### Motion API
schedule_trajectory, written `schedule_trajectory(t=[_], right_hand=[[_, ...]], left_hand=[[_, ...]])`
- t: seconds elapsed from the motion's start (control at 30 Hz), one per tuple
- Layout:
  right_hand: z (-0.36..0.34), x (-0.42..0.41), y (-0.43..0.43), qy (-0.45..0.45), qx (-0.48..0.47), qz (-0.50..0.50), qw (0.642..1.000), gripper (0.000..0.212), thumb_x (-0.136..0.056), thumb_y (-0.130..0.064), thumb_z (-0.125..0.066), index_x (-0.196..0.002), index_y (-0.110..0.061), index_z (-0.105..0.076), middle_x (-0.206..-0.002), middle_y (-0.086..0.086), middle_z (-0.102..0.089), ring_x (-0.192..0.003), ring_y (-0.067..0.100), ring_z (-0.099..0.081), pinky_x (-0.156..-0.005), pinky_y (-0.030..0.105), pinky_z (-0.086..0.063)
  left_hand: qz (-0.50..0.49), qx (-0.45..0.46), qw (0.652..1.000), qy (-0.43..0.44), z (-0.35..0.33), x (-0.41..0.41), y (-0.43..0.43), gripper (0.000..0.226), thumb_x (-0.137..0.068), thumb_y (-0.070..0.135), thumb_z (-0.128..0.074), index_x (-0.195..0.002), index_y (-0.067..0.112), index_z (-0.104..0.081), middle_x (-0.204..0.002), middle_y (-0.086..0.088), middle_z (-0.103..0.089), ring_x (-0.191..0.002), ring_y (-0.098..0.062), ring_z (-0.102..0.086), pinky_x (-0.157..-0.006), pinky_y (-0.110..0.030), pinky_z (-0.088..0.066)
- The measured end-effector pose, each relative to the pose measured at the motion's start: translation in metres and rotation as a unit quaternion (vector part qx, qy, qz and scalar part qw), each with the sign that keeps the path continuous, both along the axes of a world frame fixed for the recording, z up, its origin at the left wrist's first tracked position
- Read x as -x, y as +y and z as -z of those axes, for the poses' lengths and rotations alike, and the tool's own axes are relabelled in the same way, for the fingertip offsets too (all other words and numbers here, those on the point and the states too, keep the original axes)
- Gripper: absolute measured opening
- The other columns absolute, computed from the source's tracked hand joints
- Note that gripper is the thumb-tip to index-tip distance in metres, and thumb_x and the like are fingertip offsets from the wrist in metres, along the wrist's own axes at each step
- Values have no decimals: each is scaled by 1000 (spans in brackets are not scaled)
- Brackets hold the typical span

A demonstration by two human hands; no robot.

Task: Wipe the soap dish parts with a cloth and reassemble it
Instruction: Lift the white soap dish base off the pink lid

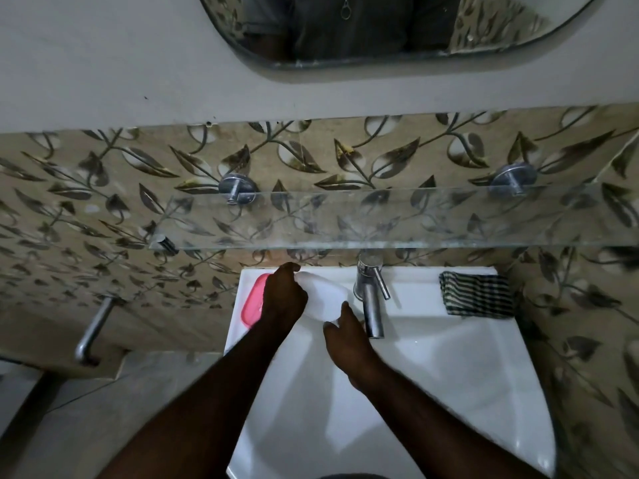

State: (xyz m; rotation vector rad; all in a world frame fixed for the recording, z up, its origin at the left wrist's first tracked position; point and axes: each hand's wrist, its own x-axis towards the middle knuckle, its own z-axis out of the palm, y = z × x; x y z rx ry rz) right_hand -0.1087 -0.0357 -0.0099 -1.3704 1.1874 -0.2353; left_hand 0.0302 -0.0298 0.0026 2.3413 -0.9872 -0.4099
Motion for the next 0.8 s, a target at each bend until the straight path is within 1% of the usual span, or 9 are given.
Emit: schedule_trajectory(t=[0.1,0.13,0.2,0.3,0.4,0.47,0.53,0.7,0.8], right_hand=[[-7,10,8,-23,5,-6,1000,57,-98,-16,-44,-151,-18,-25,-138,1,-48,-125,17,-47,-112,41,-37],[-10,15,10,-28,11,-5,1000,57,-98,-16,-45,-151,-18,-25,-132,-5,-46,-123,12,-45,-113,40,-35],[-18,25,12,-48,26,7,998,55,-98,-13,-47,-150,-20,-30,-136,-10,-44,-127,8,-43,-114,36,-34],[-33,43,14,-92,45,34,994,47,-96,-7,-50,-136,-30,-44,-135,-8,-54,-117,5,-52,-95,21,-40],[-42,59,14,-79,62,53,994,47,-96,-9,-52,-141,-20,-47,-128,3,-60,-102,13,-56,-85,29,-44],[-47,66,15,-57,84,45,994,43,-96,-10,-54,-138,-17,-51,-123,6,-61,-111,19,-58,-98,36,-46],[-53,71,16,-47,106,44,992,40,-96,-10,-55,-136,-13,-53,-124,7,-59,-115,19,-56,-105,36,-43],[-59,81,14,-28,153,26,988,37,-95,-9,-56,-132,-9,-57,-127,5,-59,-115,16,-57,-102,27,-42],[-53,89,14,-20,125,15,992,32,-95,-10,-55,-127,-8,-60,-122,5,-65,-110,18,-60,-101,34,-46]], left_hand=[[-29,41,997,52,-10,0,11,48,-80,-13,-46,-124,5,-58,-120,-16,-65,-107,-27,-61,-84,-21,-43],[-30,55,996,58,-12,0,15,48,-80,-14,-46,-122,4,-59,-119,-16,-65,-105,-27,-62,-86,-24,-45],[-36,77,995,58,-16,1,27,46,-79,-15,-49,-118,4,-62,-114,-14,-68,-98,-26,-65,-86,-27,-49],[-54,118,987,96,-17,7,46,41,-78,-14,-52,-112,5,-66,-108,-12,-70,-95,-27,-66,-82,-39,-55],[-91,163,954,233,-16,20,63,38,-79,-17,-55,-107,7,-64,-107,-17,-68,-90,-30,-64,-78,-48,-56],[-109,179,933,291,-12,30,73,37,-80,-18,-56,-106,8,-63,-103,-17,-65,-85,-28,-62,-75,-47,-57],[-120,185,920,324,-8,39,81,36,-80,-17,-56,-108,5,-62,-101,-16,-65,-83,-26,-63,-74,-44,-58],[-139,184,912,339,-3,61,97,35,-79,-16,-57,-103,9,-63,-95,-10,-67,-82,-24,-66,-67,-36,-60],[-122,195,928,291,-7,67,104,40,-81,-14,-58,-111,12,-61,-99,-7,-68,-86,-25,-66,-73,-40,-59]])
